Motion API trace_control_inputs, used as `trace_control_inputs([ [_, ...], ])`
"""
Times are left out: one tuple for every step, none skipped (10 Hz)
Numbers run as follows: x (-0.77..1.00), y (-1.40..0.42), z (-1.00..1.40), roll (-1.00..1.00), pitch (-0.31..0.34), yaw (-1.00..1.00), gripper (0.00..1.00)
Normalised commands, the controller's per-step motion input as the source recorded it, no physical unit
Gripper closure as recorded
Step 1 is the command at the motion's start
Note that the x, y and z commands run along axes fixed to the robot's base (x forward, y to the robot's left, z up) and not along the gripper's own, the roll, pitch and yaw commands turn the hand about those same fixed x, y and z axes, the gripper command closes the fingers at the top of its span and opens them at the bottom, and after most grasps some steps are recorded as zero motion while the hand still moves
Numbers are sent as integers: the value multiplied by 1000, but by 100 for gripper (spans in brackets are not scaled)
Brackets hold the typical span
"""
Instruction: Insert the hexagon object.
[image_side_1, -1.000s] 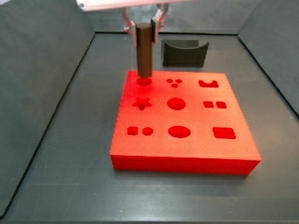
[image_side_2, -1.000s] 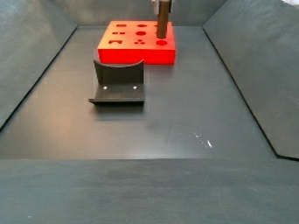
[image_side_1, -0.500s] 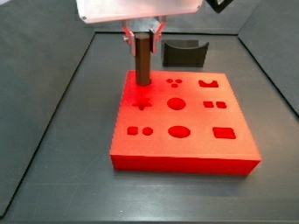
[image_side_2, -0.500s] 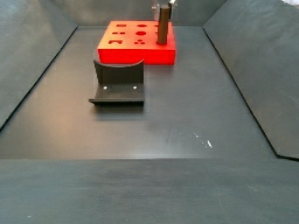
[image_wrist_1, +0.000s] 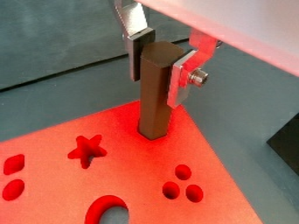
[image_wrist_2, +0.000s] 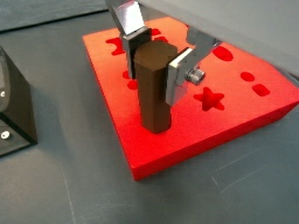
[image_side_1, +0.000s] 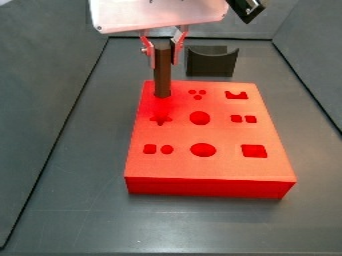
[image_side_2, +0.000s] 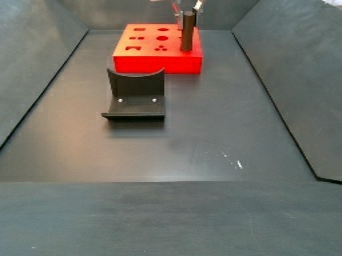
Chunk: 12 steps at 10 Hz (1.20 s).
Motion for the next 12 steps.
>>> trace_control_inputs([
  [-123, 0, -166, 134, 0, 51, 100],
  [-314, -89, 0, 283, 1, 20, 100],
  [-366, -117, -3, 320, 0, 0, 100],
  [-249, -100, -89, 217, 0, 0, 100],
  [57, 0, -31, 4, 0, 0, 100],
  [209, -26, -540, 71, 0, 0, 100],
  [223, 0, -946, 46, -4, 0, 100],
  [203, -17, -1000, 60, -30, 0, 100],
  [211, -40, -1000, 54, -30, 0, 100],
  [337, -106, -1000, 67, -39, -9, 100],
  [183, -106, -1000, 153, -34, -23, 100],
  [0, -37, -929, 181, -80, -51, 100],
])
